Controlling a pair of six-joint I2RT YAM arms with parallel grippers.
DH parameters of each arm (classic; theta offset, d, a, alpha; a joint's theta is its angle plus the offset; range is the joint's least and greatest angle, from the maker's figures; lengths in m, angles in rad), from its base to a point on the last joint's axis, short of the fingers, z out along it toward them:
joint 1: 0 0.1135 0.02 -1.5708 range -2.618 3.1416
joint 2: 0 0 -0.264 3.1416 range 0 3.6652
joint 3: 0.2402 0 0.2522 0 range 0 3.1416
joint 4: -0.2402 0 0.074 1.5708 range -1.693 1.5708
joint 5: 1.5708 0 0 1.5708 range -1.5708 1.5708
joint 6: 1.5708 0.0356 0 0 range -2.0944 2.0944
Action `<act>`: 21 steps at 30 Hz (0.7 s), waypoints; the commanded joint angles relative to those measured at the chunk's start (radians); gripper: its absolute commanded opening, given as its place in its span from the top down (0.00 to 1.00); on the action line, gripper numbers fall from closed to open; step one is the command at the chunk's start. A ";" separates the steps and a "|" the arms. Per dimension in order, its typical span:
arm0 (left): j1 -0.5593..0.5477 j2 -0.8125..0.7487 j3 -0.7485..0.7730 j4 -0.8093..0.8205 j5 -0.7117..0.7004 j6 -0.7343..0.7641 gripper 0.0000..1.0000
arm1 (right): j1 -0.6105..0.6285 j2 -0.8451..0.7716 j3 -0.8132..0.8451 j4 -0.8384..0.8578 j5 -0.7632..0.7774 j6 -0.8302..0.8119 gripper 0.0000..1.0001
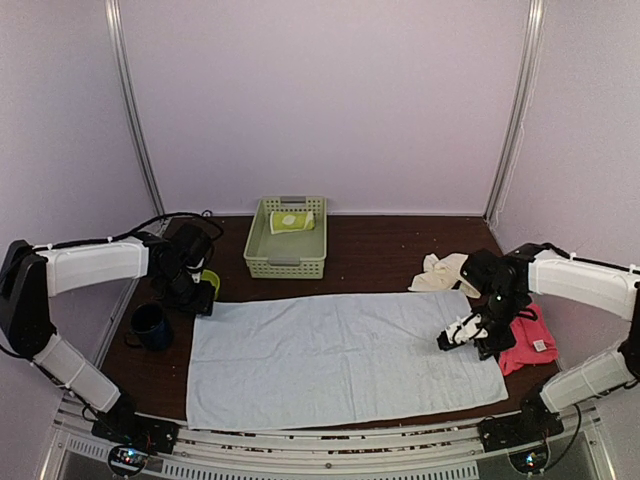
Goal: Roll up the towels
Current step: Smooth out the towel at the center of the board.
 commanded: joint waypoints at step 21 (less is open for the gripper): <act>0.061 0.055 -0.015 0.197 0.014 0.103 0.49 | -0.509 0.412 0.423 0.046 -0.495 0.260 0.64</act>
